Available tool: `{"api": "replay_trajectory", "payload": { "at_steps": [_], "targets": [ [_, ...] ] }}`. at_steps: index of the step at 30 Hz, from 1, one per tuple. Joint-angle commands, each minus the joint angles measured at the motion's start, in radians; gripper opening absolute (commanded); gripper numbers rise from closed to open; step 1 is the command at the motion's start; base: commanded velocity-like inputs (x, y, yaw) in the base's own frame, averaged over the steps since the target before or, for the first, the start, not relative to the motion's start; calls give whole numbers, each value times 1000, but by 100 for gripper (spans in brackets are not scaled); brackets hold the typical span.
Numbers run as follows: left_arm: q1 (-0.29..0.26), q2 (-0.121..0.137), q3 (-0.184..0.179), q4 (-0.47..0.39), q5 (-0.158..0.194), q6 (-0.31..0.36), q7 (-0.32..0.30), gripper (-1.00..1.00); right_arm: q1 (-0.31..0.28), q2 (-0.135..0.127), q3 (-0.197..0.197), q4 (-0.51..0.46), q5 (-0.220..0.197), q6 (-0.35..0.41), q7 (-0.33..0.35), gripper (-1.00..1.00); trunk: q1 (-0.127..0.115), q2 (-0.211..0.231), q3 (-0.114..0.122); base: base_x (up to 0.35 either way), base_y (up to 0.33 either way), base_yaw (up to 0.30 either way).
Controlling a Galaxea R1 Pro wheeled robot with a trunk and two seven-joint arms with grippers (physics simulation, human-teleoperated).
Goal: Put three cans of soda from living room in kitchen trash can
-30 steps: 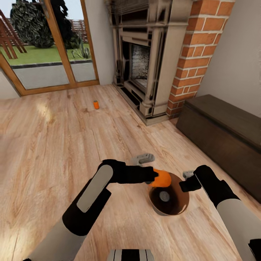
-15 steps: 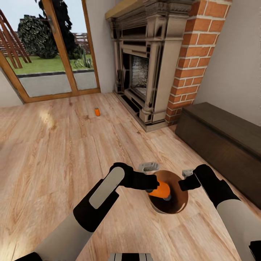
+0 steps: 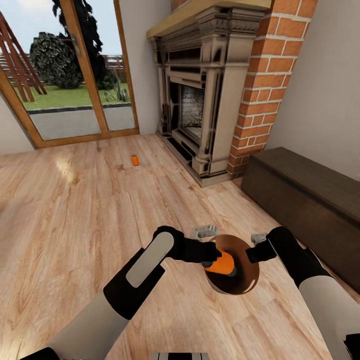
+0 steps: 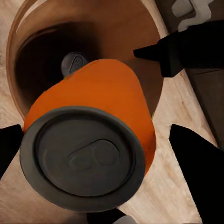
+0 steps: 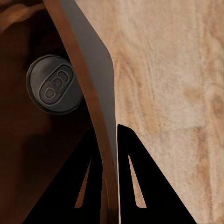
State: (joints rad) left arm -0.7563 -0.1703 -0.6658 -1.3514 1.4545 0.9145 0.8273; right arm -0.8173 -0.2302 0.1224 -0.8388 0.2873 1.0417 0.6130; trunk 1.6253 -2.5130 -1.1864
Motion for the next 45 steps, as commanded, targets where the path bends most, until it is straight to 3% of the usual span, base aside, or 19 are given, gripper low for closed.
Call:
{"api": "replay_trajectory", "payload": {
  "at_steps": [1, 10, 14, 15, 18, 19, 22, 23, 25, 27, 28, 29, 30, 33, 38, 45],
  "targets": [
    [-1, 0, -7, 17, -13, -2, -18, 100, 0, 0, -1, 0, -22, 6, 5, -100, 0, 0, 0, 0, 0, 0],
    [-6, 0, -16, 49, -28, -5, -57, 100, 0, 0, -1, -2, -22, 6, 6, -100, 0, 0, 0, 0, 0, 0],
    [-2, 11, -11, 6, -30, -5, -56, 100, 0, 0, -2, -2, -21, 6, 6, -100, 0, 0, 0, 0, 0, 0],
    [8, 26, 0, -34, -35, -10, -54, 100, 0, 0, -2, -2, -21, 6, 7, -100, 0, 0, 0, 0, 0, 0],
    [71, 109, 67, -117, -67, -54, -49, 100, 0, 0, -3, -2, -21, 6, 6, -100, 0, 0, 0, 0, 0, 0],
    [85, 124, 84, -126, -74, -63, -49, 100, 0, 0, -3, -2, -21, 6, 6, -100, 0, 0, 0, 0, 0, 0],
    [214, 214, 216, -169, -122, -114, -48, 100, 0, -1, -4, -2, -20, 6, 6, -100, 0, 0, 0, 0, 0, 0],
    [236, 226, 244, -182, -127, -123, -48, 100, 0, -1, -4, -2, -20, 6, 7, -100, 0, 0, 0, 0, 0, 0],
    [317, 256, 340, -221, -149, -148, -47, 100, 1, -2, -5, -7, -21, 6, 7, -100, 0, 0, 0, 0, 0, 0],
    [392, 277, 399, -227, -206, -173, -46, 100, 6, -3, -5, -26, -21, -15, 8, -100, 0, 0, 0, 0, 0, 0],
    [407, 282, 412, -222, -228, -186, -46, 100, 8, -4, -5, -31, -22, -22, 8, -100, 0, 0, 0, 9, 0, 0],
    [439, 287, 441, -159, -289, -249, -50, 100, 16, -3, -6, -47, -21, -32, 8, -100, 0, 0, 0, 130, 42, 0],
    [451, 287, 451, -94, -315, -292, -52, 100, 19, -3, -6, -56, -21, -33, 8, -100, 0, 0, 0, 201, 68, 0],
    [460, 285, 463, 43, -346, -370, -64, 100, 24, -3, -6, -78, -21, -33, 10, -100, 0, 0, 0, 259, 87, 0],
    [461, 285, 468, 114, -360, -405, -122, 100, 25, -1, 0, -89, -18, -22, 10, -100, 0, 0, 0, 311, 157, 0],
    [462, 285, 470, 125, -362, -411, -134, 100, 26, -1, 2, -93, -18, -19, 10, -100, 0, 0, 0, 309, 216, 0]
  ]
}}
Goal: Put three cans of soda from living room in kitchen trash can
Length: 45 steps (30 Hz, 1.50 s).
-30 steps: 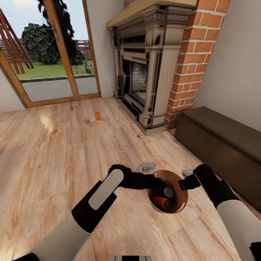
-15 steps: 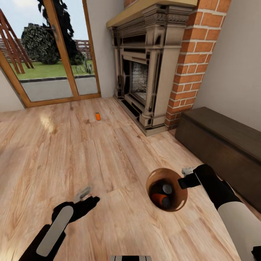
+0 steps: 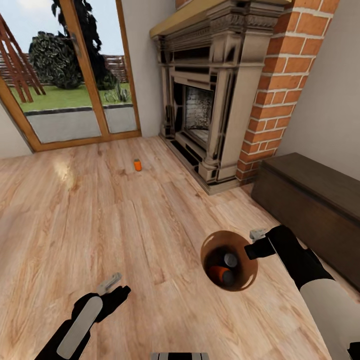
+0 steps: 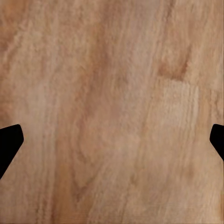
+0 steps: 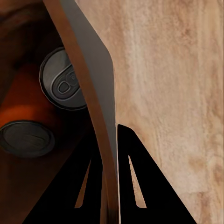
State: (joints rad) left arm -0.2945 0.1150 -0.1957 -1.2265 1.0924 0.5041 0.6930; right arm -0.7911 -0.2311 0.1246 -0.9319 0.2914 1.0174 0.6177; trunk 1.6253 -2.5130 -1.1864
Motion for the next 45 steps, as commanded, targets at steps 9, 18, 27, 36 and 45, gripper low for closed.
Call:
{"api": "replay_trajectory", "payload": {
  "at_steps": [9, 18, 27, 36, 45],
  "targets": [
    [0, 0, -1, 2, 0, 0, -2, 100, -1, -2, -2, -13, -23, 6, 5, -100, 0, 0, 0, 298, 241, 0],
    [-1, -6, 4, -16, 3, -1, 2, 100, 19, -1, -1, -58, -23, 27, 5, -100, -1, 1, 12, 223, 177, 0],
    [-2, -8, 8, -19, 3, -1, 6, 100, 20, 0, 0, -62, -23, 30, 5, -100, -6, 3, 47, 19, 15, 0],
    [-2, -6, 10, -19, 8, -1, 6, 100, 20, 1, 1, -61, -23, 30, 5, -100, -10, 5, 81, 0, 0, 0],
    [-2, -8, 9, -18, 11, -2, 3, 100, 24, -2, 0, -59, -28, 30, 7, -100, -12, 6, 105, 0, 0, 0]
  ]
}}
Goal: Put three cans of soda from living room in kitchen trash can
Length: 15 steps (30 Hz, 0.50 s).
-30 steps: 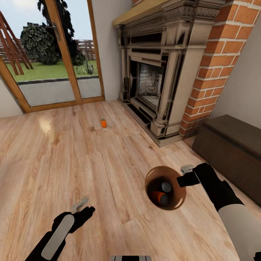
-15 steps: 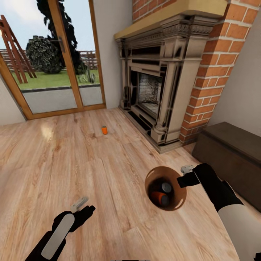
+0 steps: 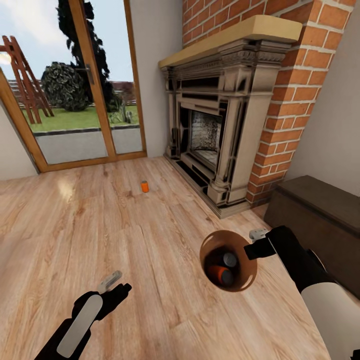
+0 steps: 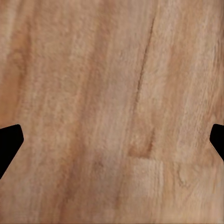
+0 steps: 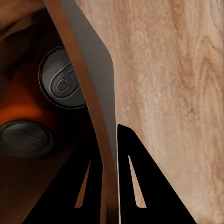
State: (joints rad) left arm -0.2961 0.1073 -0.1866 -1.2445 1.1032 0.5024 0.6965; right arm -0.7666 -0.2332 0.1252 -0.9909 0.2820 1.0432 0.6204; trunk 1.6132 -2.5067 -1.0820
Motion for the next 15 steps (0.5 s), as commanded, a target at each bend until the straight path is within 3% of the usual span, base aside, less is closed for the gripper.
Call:
{"api": "replay_trajectory", "payload": {
  "at_steps": [1, 6, 15],
  "targets": [
    [0, 0, -1, 0, 0, 0, -3, 100, 0, 0, -1, 0, -19, 4, 5, -100, 0, 0, 0, 0, 0, 0],
    [0, 4, -3, 13, -10, 1, -25, 100, 1, 3, 1, -1, -16, 4, 4, -100, 0, 0, 0, 89, 65, 0],
    [0, 8, -2, 50, -11, 2, -31, 100, 2, 3, 2, -2, -15, 4, 4, -100, 0, 0, 0, 272, 221, 0]
  ]
}}
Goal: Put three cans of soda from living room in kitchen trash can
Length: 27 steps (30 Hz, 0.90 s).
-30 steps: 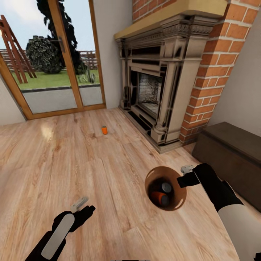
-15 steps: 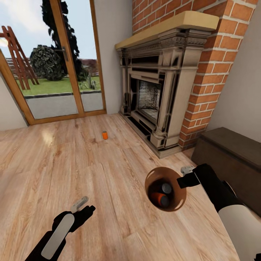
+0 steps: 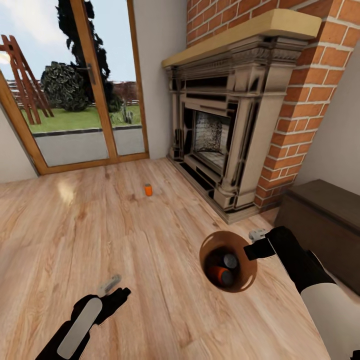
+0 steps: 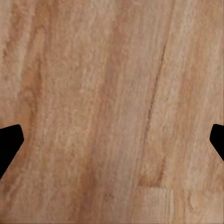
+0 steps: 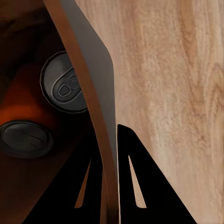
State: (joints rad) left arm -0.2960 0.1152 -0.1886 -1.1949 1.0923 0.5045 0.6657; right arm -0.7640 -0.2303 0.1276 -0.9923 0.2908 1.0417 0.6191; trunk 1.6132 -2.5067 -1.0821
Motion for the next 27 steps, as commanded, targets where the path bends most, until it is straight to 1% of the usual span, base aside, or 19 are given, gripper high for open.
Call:
{"api": "replay_trajectory", "payload": {
  "at_steps": [1, 5, 10, 14, 15, 16, 18, 19, 22, 25, 26, 27],
  "targets": [
    [0, 0, 0, 5, 0, 0, -1, 100, -1, 0, 0, 0, -25, 6, 5, -100, 0, 0, 0, 284, 233, 0],
    [0, -1, 0, 13, 0, 0, -1, 100, -2, 1, 1, 8, -27, 6, 5, -100, 0, 0, 0, 286, 234, 0],
    [0, -2, 0, 17, 0, 0, -1, 100, -4, -3, -8, 3, -29, 6, 8, -100, 0, 0, 0, 286, 234, 0],
    [0, -3, 0, 21, 0, 0, -1, 100, -7, -4, -6, 28, -30, 6, 10, -100, 0, 0, 0, 286, 234, 0],
    [0, -3, 0, 22, 0, 0, -1, 100, -10, -3, -5, 67, -30, 6, 10, -100, 0, 0, 0, 286, 234, 0],
    [0, -3, 0, 22, 0, 0, -1, 100, -19, -1, -4, 134, -29, 6, 10, -100, 0, 0, 0, 286, 234, 0],
    [0, -3, 0, 23, 0, 0, -1, 100, -56, 1, -3, 237, -28, 6, 10, -100, 0, 0, 0, 286, 233, 0],
    [0, -3, 0, 23, 0, 0, -1, 100, -71, 2, -3, 269, -28, 6, 10, -100, 0, 0, 0, 286, 232, 0],
    [0, -2, 0, 24, 0, 0, -1, 100, -96, 1, -7, 319, -29, 6, 10, -100, 0, 0, 0, 286, 228, 0],
    [0, -3, 0, 24, 0, -1, -1, 100, -112, 0, -16, 346, -33, 6, 10, -100, 0, 0, 0, 287, 225, 0],
    [0, -3, 0, 24, 0, -1, -1, 100, -121, 2, -59, 382, -34, 6, 8, -100, 0, 0, 0, 287, 223, 0],
    [0, -3, 0, 24, 0, -1, -1, 100, -126, 2, -90, 399, -34, 6, 6, -100, 0, 0, 0, 286, 221, 0]
  ]
}}
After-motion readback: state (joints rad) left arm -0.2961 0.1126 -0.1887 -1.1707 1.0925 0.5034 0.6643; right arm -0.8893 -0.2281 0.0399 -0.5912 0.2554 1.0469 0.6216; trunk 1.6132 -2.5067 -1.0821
